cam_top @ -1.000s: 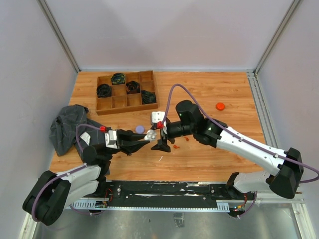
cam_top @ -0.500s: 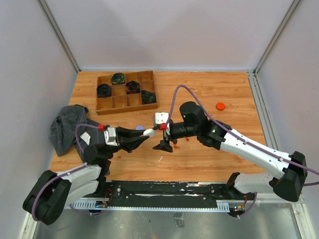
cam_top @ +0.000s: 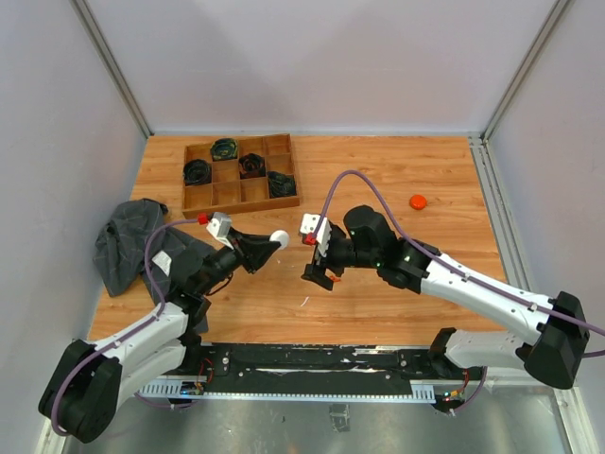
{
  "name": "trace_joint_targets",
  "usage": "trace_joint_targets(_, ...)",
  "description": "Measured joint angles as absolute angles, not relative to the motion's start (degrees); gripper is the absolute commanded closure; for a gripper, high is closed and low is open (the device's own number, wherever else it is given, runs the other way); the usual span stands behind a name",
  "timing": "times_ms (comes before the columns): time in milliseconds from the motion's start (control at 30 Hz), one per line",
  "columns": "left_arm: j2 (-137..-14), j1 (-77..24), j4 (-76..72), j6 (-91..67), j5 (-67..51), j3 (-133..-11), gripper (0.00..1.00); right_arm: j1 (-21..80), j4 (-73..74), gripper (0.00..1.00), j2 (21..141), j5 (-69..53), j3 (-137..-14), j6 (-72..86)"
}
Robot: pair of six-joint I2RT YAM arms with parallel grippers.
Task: Insert the wireless bluetooth earbuds into the charging case
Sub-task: Place the charging case at the center of the board.
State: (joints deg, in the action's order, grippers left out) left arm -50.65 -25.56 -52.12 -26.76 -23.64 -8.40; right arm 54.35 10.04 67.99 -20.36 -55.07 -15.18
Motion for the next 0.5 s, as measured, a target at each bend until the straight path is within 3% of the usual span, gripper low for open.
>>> trace_joint_targets(500, -55.64, -25.56, -17.52, -44.16, -5.39, -13.02, 0.99, 54.35, 4.29, 0.17, 65.36, -9.69, -45.71, -9.98)
